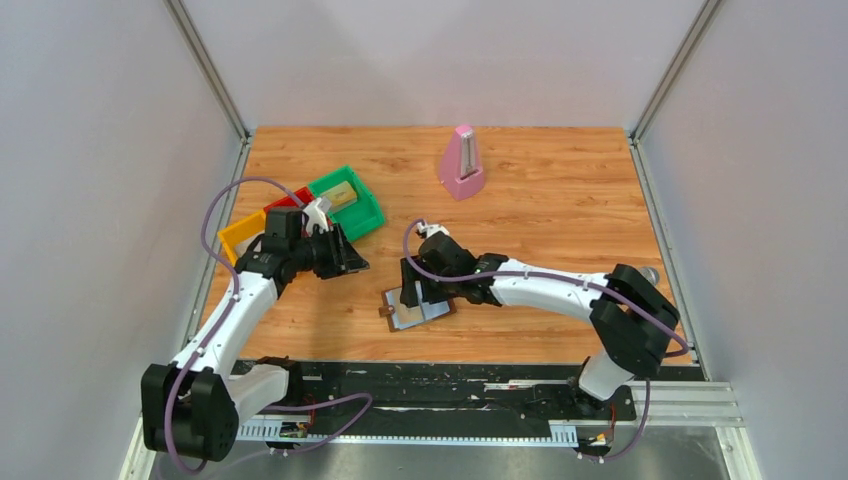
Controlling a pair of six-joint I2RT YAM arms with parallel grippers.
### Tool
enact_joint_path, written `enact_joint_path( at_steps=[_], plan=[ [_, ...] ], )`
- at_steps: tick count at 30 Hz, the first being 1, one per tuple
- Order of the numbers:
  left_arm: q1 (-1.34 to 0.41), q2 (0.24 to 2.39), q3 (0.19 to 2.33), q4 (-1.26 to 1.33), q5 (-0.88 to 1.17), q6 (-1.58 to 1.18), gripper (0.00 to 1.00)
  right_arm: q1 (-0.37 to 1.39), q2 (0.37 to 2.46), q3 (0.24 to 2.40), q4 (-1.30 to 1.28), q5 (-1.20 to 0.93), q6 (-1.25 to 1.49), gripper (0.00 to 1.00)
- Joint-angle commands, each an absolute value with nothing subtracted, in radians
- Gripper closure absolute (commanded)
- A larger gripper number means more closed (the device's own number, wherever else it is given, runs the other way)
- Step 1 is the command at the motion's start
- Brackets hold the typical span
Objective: Take the credit cards out of the card holder
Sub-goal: Remove the credit card from the card holder.
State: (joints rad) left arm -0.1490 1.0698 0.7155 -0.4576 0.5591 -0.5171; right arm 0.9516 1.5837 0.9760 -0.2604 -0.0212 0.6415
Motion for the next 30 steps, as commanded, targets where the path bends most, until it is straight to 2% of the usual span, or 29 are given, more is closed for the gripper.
enact_joint_path(
  at_steps=[1, 9, 20, 30],
  plan=[
    [-0.147, 1.041, 0.754, -0.459, 0.573, -0.502, 0.53, 1.005, 1.643, 1.064, -0.308, 0.087, 0.593, 0.28],
    [-0.147, 1.055, 0.713, -0.435, 0.58, -0.527, 0.53, 1.051, 1.753, 1.142, -0.375, 0.187, 0.574, 0.24],
    [-0.147, 1.049, 0.685, -0.421, 0.549, -0.562, 0.52, 1.121, 1.87, 1.21, -0.451, 0.305, 0.567, 0.24],
    [-0.147, 1.044, 0.652, -0.399, 0.513, -0.579, 0.51, 1.16, 1.861, 1.234, -0.485, 0.342, 0.577, 0.26]
  ],
)
